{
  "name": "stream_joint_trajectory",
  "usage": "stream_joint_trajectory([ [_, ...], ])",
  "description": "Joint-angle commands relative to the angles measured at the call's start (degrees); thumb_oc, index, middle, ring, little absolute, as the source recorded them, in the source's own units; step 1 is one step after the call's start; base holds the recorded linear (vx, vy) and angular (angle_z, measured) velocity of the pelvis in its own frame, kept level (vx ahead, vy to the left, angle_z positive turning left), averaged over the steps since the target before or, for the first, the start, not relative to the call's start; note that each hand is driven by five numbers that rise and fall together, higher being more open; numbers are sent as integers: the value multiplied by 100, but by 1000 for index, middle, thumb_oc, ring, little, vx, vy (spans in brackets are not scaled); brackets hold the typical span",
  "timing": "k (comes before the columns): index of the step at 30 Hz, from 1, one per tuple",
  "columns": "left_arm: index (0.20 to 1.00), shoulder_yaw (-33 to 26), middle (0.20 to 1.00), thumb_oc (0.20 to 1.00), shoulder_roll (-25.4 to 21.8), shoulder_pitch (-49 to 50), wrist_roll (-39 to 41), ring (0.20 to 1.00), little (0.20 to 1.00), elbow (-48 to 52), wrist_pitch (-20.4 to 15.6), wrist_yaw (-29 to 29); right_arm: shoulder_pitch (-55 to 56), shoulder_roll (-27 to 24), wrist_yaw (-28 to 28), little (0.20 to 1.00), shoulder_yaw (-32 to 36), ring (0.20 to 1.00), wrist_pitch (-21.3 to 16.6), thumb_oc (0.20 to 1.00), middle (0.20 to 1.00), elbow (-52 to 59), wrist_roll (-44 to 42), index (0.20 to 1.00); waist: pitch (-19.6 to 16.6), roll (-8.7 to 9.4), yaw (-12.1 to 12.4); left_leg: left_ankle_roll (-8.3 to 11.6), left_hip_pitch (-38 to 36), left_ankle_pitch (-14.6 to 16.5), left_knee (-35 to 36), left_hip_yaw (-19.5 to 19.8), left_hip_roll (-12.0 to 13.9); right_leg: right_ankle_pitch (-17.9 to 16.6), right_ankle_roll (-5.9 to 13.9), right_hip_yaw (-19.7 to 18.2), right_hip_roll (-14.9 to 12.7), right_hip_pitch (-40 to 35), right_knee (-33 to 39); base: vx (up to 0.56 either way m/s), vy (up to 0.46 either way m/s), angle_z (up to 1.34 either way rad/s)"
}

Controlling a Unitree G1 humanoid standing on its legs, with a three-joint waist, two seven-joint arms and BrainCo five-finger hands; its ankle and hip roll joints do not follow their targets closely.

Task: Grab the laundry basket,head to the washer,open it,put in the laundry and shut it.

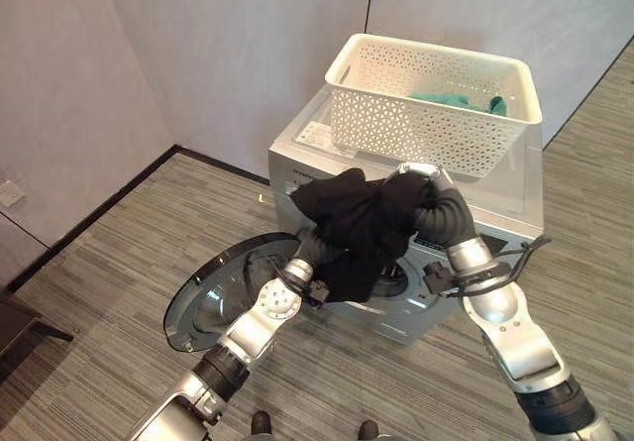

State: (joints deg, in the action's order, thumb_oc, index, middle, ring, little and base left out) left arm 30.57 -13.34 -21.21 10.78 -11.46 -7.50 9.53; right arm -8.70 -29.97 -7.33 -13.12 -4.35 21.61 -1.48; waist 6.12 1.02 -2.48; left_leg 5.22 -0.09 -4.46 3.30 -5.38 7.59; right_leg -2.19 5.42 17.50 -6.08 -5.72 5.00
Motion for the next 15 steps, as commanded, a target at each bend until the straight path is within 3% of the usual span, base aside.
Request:
stream_joint_trajectory([
  [1, 200, -219, 200, 200, 25, -344, -81, 200, 200, -111, -497, 216, 23, -203, 13, 1000, 99, 1000, -443, 1000, 1000, 142, -174, 1000, -151, 169, -68, -33, 112, 43, 170, -506, 72, 943, -56, 106, 65, -293, -219, 13, 17, -7],
  [10, 200, -854, 200, 200, -304, 404, -345, 200, 200, -221, -611, 290, 815, -408, 183, 1000, 688, 1000, -500, 1000, 1000, -61, -157, 1000, -225, 166, -108, -79, 19, 128, 170, -661, 36, 882, -11, 5, 19, -295, -201, 25, 5, -10],
  [13, 200, -1237, 200, 200, -352, 878, -498, 200, 200, -216, -815, 535, 1348, -630, -579, 1000, 1260, 1000, -439, 1000, 1000, -198, 2111, 1000, -224, 133, -144, -81, -8, 150, 170, -726, 33, 871, 21, -20, 12, -310, -172, 38, 3, -15],
  [15, 200, -1307, 200, 200, -389, 1161, -530, 200, 200, -142, -971, 771, 1660, -757, -1151, 1000, 1342, 1000, -446, 1000, 1000, -599, 2994, 1000, -211, 109, -136, -79, -40, 193, 170, -744, 37, 896, 36, -24, 9, -336, -167, 14, 6, -2],
])
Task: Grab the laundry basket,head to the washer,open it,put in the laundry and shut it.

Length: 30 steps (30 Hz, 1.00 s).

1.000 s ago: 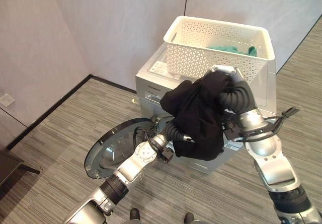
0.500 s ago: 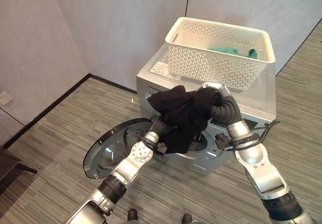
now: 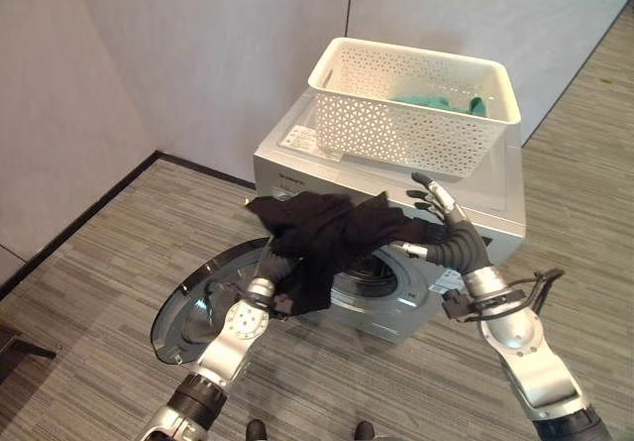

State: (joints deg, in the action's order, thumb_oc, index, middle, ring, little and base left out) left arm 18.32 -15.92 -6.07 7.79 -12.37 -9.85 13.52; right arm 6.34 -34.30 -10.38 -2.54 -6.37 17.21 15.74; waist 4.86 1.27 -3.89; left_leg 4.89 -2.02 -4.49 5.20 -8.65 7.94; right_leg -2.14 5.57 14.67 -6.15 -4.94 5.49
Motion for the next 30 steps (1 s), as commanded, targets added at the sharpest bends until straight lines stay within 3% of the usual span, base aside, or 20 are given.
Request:
stream_joint_trajectory([
  [1, 200, -65, 200, 200, -105, -201, -230, 200, 200, -7, -779, 460, 304, -350, -1080, 1000, 220, 1000, -174, 1000, 1000, -546, 1503, 1000, -72, 79, 10, -53, 144, 209, -20, -425, 4, 888, 31, 264, 16, -416, -217, 0, 0, 0],
  [2, 200, -64, 200, 200, -105, -191, -233, 200, 200, -2, -779, 463, 294, -351, -1105, 1000, 203, 1000, -185, 1000, 1000, -573, 1512, 1000, -82, 76, 10, -59, 160, 189, -20, -427, 6, 868, 29, 264, 18, -402, -211, 0, 0, 0],
  [5, 200, 55, 200, 200, -148, 80, -210, 200, 200, -19, -875, 660, 645, -365, -1796, 1000, -73, 1000, 131, 1000, 1000, -2091, 2060, 1000, -33, 87, 21, -62, 114, 228, -20, -487, 4, 857, 79, 232, 8, -397, -206, 7, 27, -4],
  [7, 200, 138, 200, 200, -235, 203, -176, 200, 200, 82, -873, 565, 696, -210, -1834, 1000, -199, 1000, 171, 1000, 1000, -2870, 1926, 1000, -6, 115, 42, -85, 118, 237, -20, -502, -6, 839, 100, 235, -12, -378, -194, 6, 41, -12],
  [15, 200, 214, 200, 200, -298, 518, 352, 200, 200, 110, -743, -57, 400, 1353, -1158, 1000, -464, 1000, 430, 1000, 1000, -5607, -62, 1000, 66, 156, 211, -261, 252, 425, -136, -393, -237, 735, 227, 288, -233, -351, -145, 22, 83, -3],
  [18, 200, 219, 200, 200, -281, 545, 444, 200, 200, 61, -736, -120, 226, 1577, -1080, 1000, -609, 1000, 439, 1000, 1000, -6162, -343, 1000, 98, 135, 269, -335, 334, 545, -253, -352, -353, 711, 283, 262, -348, -277, -191, 12, 154, 2],
  [19, 200, 269, 200, 200, -276, 554, 502, 200, 200, -15, -726, -151, 48, 1695, -1041, 1000, -801, 1000, 526, 1000, 1000, -6659, -438, 1000, 144, 84, 353, -452, 429, 702, -379, -232, -535, 709, 348, 170, -511, -89, -390, 8, 319, 3],
  [22, 200, 428, 200, 200, -282, 396, 642, 200, 200, -80, -666, -221, -446, 1792, -1108, 1000, -843, 1000, 567, 1000, 1000, -7385, -850, 1000, 353, -4, 420, -664, 551, 876, -535, -91, -738, 725, 382, -126, -798, 604, -1419, -62, 300, -17],
  [25, 200, 664, 200, 200, -334, -39, 665, 200, 200, -145, -677, -188, -1177, 1796, -1189, 1000, -943, 1000, 607, 1000, 1000, -7921, -1282, 1000, 831, -57, 407, -878, 832, 1058, -964, -83, -850, 407, 426, -671, -878, 1516, -2487, -191, 208, -14],
  [28, 200, 769, 200, 200, -288, -485, 627, 200, 200, -244, -783, -66, -1701, 1678, -1253, 1000, -1091, 1000, 625, 1000, 1000, -8111, -1359, 1000, 1168, -104, 378, -927, 1134, 1251, -1299, 84, -928, 253, 394, -1102, -864, 1836, -1927, -168, 70, -44],
  [30, 200, 737, 200, 200, -239, -787, 610, 200, 200, -400, -847, 22, -2033, 1592, -1236, 1000, -1141, 1000, 648, 1000, 1000, -8139, -1322, 1000, 1335, -127, 349, -915, 1404, 1373, -1455, 126, -891, -98, 435, -1334, -1098, 2186, -1254, -116, -44, -38],
])
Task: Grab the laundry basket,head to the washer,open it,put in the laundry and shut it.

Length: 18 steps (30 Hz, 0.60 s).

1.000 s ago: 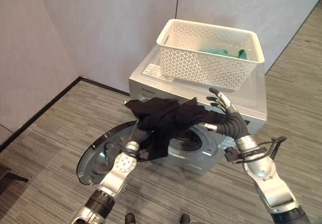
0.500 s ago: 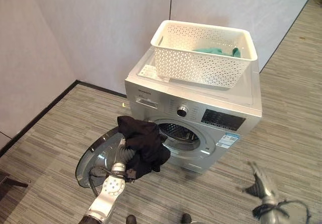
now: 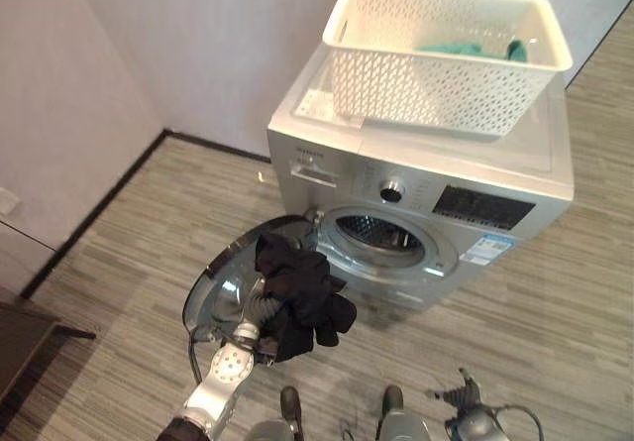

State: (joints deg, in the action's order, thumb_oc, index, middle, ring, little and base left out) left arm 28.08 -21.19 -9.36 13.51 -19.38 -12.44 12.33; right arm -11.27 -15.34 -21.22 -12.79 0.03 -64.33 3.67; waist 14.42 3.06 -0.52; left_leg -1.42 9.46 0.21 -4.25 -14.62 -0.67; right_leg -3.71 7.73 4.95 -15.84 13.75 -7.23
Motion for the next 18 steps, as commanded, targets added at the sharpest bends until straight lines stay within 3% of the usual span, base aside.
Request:
stream_joint_trajectory([
  [1, 200, -239, 200, 200, 290, -463, 37, 200, 200, 296, -591, 141, -277, -306, -151, 1000, -114, 1000, 8, 1000, 1000, 13, -115, 1000, 376, -311, 12, -285, 270, 910, -523, 724, -26, 53, 219, -360, -126, 320, 26, -17, -78, -17],
  [3, 200, -204, 200, 200, 423, -778, -33, 200, 200, 147, -659, 211, -259, -354, -104, 1000, -99, 1000, 26, 1000, 1000, 18, -92, 1000, 526, -262, -74, -255, 481, 1013, -736, 791, -72, -258, 245, -667, -309, 587, 626, 4, -104, 5],
  [4, 200, -178, 200, 200, 475, -889, -55, 200, 200, 95, -674, 245, -227, -382, -109, 1000, -66, 1000, 15, 1000, 1000, 46, -98, 1000, 583, -231, -98, -226, 550, 1033, -810, 817, -70, -352, 265, -641, -358, 687, 631, 38, -209, 26],
  [5, 200, -64, 200, 200, 575, -1060, -111, 200, 200, -19, -687, 253, -13, -361, -105, 1000, 33, 1000, -28, 1000, 1000, 60, -145, 1000, 610, -68, -131, -142, 706, 1056, -1016, 952, -222, -463, 328, -548, -489, 535, 668, 40, -170, 29],
  [7, 200, -65, 200, 200, 573, -1063, -112, 200, 200, -22, -689, 254, -16, -359, -105, 1000, 32, 1000, -28, 1000, 1000, 60, -145, 1000, 590, -54, -138, -146, 734, 1034, -1009, 949, -238, -477, 332, -554, -506, 564, 673, 45, -135, 51],
  [8, 200, 23, 200, 200, 659, -1163, -148, 200, 200, -86, -695, 252, 317, -303, -68, 1000, 120, 1000, -77, 1000, 1000, 128, -209, 1000, 534, 82, -152, 0, 812, 955, -999, 1140, -318, -585, 418, -429, -566, 642, 554, 108, -366, 58],
  [9, 200, 47, 200, 200, 696, -1154, -174, 200, 200, -167, -679, 288, 453, -230, -34, 1000, 70, 1000, -121, 1000, 1000, 76, -266, 1000, 421, 157, -201, 106, 925, 871, -903, 1314, -248, -669, 441, -178, -485, 696, 504, 103, -364, 72],
  [12, 200, 28, 200, 200, 715, -1166, -80, 200, 200, -207, -683, 342, 490, -179, -18, 1000, -13, 1000, -156, 1000, 1000, 74, -242, 1000, 390, 190, -232, 194, 1014, 778, -831, 1442, -107, -635, 428, 9, -378, 700, 532, 33, -259, 65],
  [16, 200, 9, 200, 200, 698, -1494, 17, 200, 200, -323, -686, 647, 429, -47, -62, 1000, -359, 1000, -281, 1000, 1000, 274, -228, 1000, 525, 299, -289, 411, 1227, 463, -522, 1681, 315, -328, 285, 299, -17, 846, 534, -33, -279, 12],
  [18, 200, 4, 200, 200, 704, -1624, 2, 200, 200, -372, -686, 731, 377, -39, -53, 1000, -488, 1000, -284, 1000, 1000, 340, -157, 1000, 563, 324, -307, 441, 1285, 420, -478, 1691, 373, -294, 258, 336, 16, 912, 515, -35, -129, 17],
])
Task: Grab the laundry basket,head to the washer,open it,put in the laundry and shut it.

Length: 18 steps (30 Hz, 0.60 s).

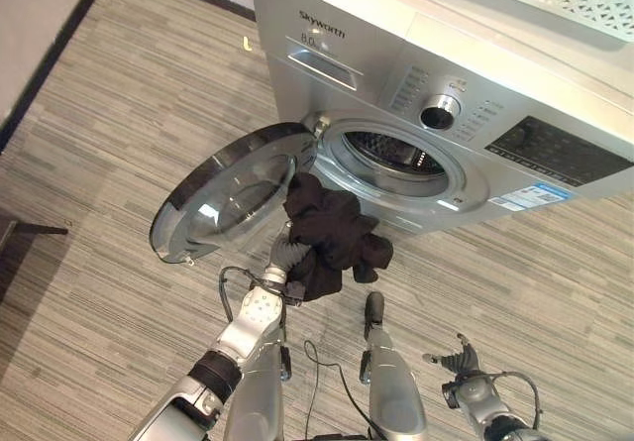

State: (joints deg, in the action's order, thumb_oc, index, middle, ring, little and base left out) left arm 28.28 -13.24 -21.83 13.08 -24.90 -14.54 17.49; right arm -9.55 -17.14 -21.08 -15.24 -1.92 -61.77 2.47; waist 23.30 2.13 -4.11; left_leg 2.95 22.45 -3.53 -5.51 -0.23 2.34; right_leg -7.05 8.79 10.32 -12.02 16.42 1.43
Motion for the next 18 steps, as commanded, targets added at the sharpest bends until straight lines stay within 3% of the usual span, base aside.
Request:
stream_joint_trajectory([
  [1, 200, -2, 200, 200, -57, -633, -8, 200, 200, 88, -483, 361, 114, 173, -77, 1000, -491, 1000, -79, 1000, 1000, 148, 109, 1000, -258, 473, 23, 47, 63, 749, -316, 255, 133, 74, 123, -160, -324, 708, -351, -18, -62, 16],
  [4, 200, -29, 200, 200, -38, -883, -44, 200, 200, 43, -491, 503, 47, 178, -62, 1000, -636, 1000, -63, 1000, 1000, 170, 217, 1000, -209, 511, -18, 65, 177, 766, -370, 217, 152, 89, 118, -124, -325, 739, -332, -35, -49, 11],
  [5, 200, 50, 200, 200, 23, -1086, -106, 200, 200, -11, -457, 554, 91, 150, -82, 1000, -566, 1000, -81, 1000, 1000, 195, 150, 1000, -159, 475, -116, 35, 382, 864, -789, -434, 297, 132, 130, 61, -515, 639, -308, -38, -26, 1],
  [6, 200, 51, 200, 200, 24, -1087, -106, 200, 200, -11, -457, 554, 91, 149, -81, 1000, -565, 1000, -81, 1000, 1000, 196, 150, 1000, -160, 470, -113, 36, 394, 875, -810, -432, 302, 133, 130, 61, -511, 642, -310, 58, 5, 11],
  [7, 200, 82, 200, 200, 55, -1078, -156, 200, 200, 14, -447, 496, 229, 141, -48, 1000, -498, 1000, -110, 1000, 1000, 243, 117, 1000, -198, 379, -195, 99, 134, 1018, -734, -961, 599, 307, 172, 150, -540, 481, -356, 88, 28, 52],
  [8, 200, 83, 200, 200, 55, -1078, -156, 200, 200, 14, -447, 497, 230, 141, -48, 1000, -497, 1000, -110, 1000, 1000, 244, 117, 1000, -195, 380, -192, 99, 129, 1019, -734, -963, 601, 307, 172, 148, -539, 478, -355, 44, 243, 66],
  [9, 200, 242, 200, 200, 143, -1089, -188, 200, 200, 24, -451, 498, 527, 68, -29, 1000, -403, 1000, -93, 1000, 1000, 292, 87, 1000, -146, 291, -268, -58, 362, 1244, -1285, -864, 371, 411, 85, -15, -676, 460, -721, -29, 305, 61],
  [10, 200, 398, 200, 200, 146, -1133, -161, 200, 200, 31, -439, 378, 660, 38, 27, 1000, -256, 1000, -65, 1000, 1000, 294, 66, 1000, -113, 166, -407, -185, 479, 1382, -1560, -817, 251, 563, 43, -298, -746, 703, -1510, -21, 394, 33],
  [12, 200, 419, 200, 200, 83, -1097, -190, 200, 200, 75, -441, 323, 538, 7, 10, 1000, -216, 1000, -23, 1000, 1000, 123, 47, 1000, -51, 81, -449, -269, 470, 1546, -1653, -737, 129, 581, 59, -820, -639, 1051, -1929, 33, 168, 51],
  [15, 200, 435, 200, 200, 75, -1061, -211, 200, 200, 81, -454, 221, 478, 1, -23, 1000, -158, 1000, -12, 1000, 1000, 80, 7, 1000, 6, 12, -426, -198, 318, 1607, -1556, -639, 134, 414, 133, -991, -618, 975, -1361, 151, -116, 29],
  [16, 200, 449, 200, 200, 24, -1008, -192, 200, 200, 113, -458, 177, 417, -24, -49, 1000, -72, 1000, -1, 1000, 1000, 144, -10, 1000, 70, 76, -375, -117, 273, 1543, -1626, -579, 126, 214, 142, -880, -866, 883, -683, 61, -247, 16],
  [18, 200, 500, 200, 200, 10, -984, -212, 200, 200, 107, -443, 155, 419, 9, -64, 1000, -78, 1000, -1, 1000, 1000, 194, -2, 1000, 129, 132, -361, -97, 259, 1543, -1650, -513, 107, 151, 192, -818, -919, 790, -602, 49, -216, 26],
])
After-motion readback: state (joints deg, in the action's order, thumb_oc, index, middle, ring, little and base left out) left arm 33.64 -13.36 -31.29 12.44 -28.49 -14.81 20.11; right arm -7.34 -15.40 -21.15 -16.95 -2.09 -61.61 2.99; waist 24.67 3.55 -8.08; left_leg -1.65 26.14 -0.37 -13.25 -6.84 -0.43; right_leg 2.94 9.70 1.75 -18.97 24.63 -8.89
